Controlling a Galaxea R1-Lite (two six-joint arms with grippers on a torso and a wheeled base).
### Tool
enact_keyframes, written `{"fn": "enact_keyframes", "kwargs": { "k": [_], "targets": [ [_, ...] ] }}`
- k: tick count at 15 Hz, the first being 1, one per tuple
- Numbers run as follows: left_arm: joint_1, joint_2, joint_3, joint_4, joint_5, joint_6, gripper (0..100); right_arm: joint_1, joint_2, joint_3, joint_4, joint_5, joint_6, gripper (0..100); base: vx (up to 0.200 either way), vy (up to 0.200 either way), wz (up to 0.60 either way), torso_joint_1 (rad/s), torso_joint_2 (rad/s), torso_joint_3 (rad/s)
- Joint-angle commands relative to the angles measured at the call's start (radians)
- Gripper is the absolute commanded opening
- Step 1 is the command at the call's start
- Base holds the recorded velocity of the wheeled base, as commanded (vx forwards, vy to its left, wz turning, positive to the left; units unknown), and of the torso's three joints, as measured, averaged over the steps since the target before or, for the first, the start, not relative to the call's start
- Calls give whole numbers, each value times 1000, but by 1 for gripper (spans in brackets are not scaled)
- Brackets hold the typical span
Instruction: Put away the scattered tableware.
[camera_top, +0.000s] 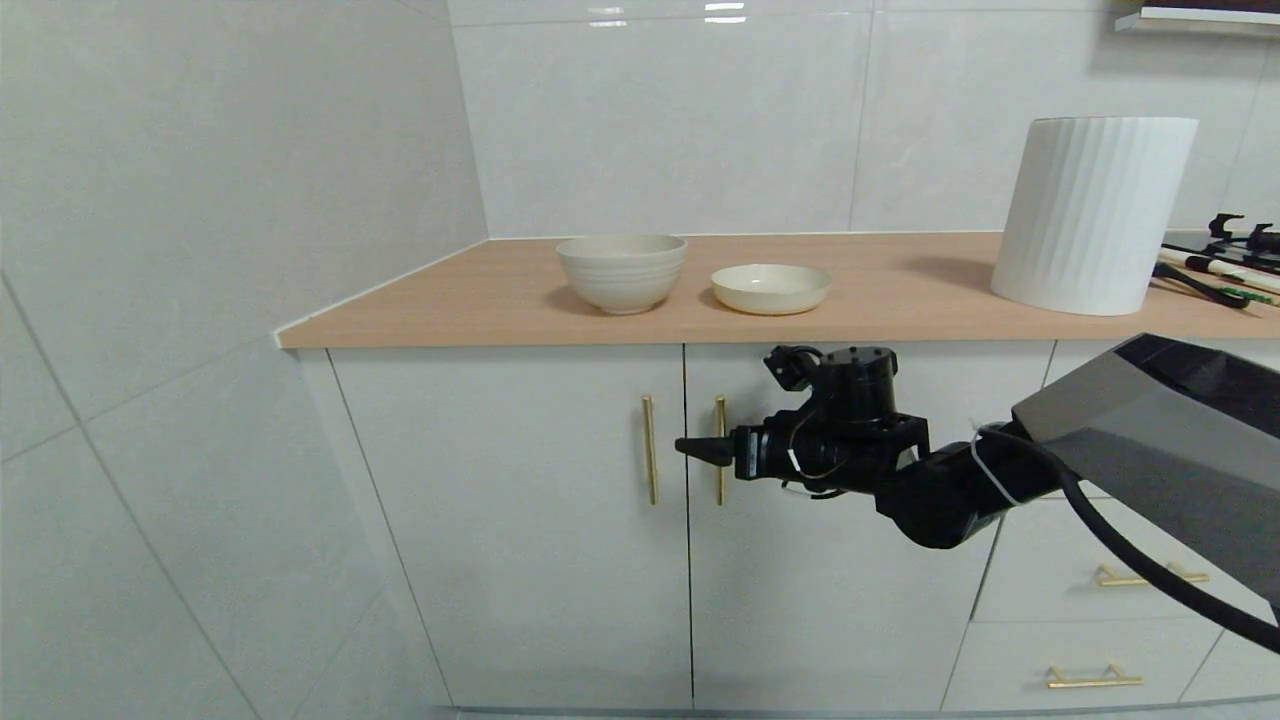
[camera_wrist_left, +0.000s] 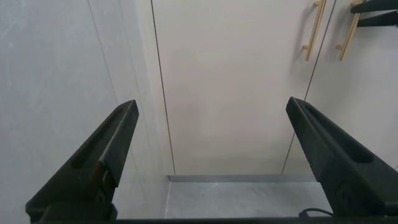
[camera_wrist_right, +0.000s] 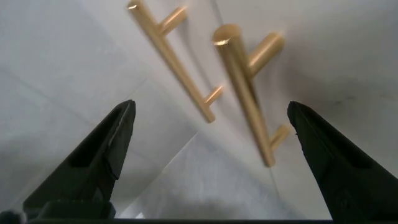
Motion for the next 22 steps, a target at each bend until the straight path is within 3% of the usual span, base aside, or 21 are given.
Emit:
{"fn": "enact_keyframes", "kwargs": {
  "k": [1, 22],
  "targets": [
    [0, 0, 0, 0, 0, 0, 100, 1, 20, -12, -7, -16, 0, 100, 0, 0, 0, 0, 0, 0],
    [0, 0, 0, 0, 0, 0, 100, 59, 30, 27, -112, -5, 118, 100, 0, 0, 0, 0, 0, 0]
  ]
}}
